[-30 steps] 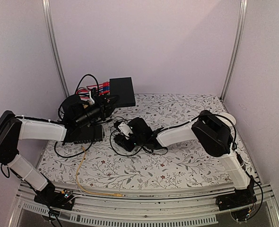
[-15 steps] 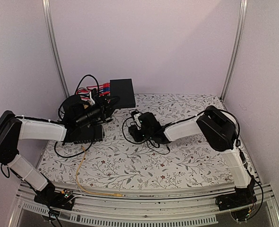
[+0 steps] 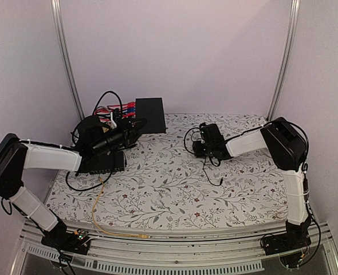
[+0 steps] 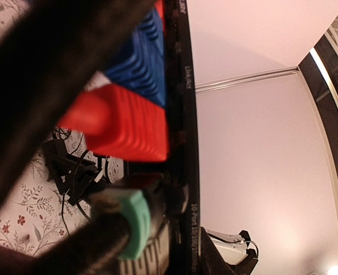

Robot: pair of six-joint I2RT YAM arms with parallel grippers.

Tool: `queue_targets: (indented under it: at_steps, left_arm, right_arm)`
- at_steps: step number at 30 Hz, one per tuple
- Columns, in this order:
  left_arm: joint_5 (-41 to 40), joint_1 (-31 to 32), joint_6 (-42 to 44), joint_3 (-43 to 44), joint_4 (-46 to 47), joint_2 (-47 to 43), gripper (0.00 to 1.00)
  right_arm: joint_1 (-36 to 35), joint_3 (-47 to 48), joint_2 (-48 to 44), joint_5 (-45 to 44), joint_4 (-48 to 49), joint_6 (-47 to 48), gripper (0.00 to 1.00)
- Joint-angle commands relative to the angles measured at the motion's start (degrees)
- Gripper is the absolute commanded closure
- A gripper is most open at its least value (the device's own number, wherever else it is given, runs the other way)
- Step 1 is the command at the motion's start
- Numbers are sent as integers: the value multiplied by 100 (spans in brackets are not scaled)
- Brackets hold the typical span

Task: Pull the plug from the switch port
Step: Move the connector to the corner of the board.

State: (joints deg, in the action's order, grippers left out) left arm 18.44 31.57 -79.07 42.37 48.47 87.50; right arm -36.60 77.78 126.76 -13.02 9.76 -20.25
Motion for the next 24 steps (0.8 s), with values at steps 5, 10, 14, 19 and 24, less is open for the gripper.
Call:
queue_targets:
  at_steps: [5,10,14,19,24]
  left_arm:
    - [234,278,388,281,805,87,100]
    - [283,527,378,327,871,321,100]
    - [322,724,383,390,916,522,100]
    - [356,925,358,397,1022,713,100]
    - [463,1081,253,426,1290,993,100]
  right_arm:
    - [715,-733,-481,-27,-797,-296,77]
    - [1196,-808,-680,-7,-959,-328,76]
    - [1449,-905,-743,119,-1048,-284,76]
    - [1641,-692,-766,2,-1373,-350,76]
    - [1846,-700,-871,9,-1576,-524,74]
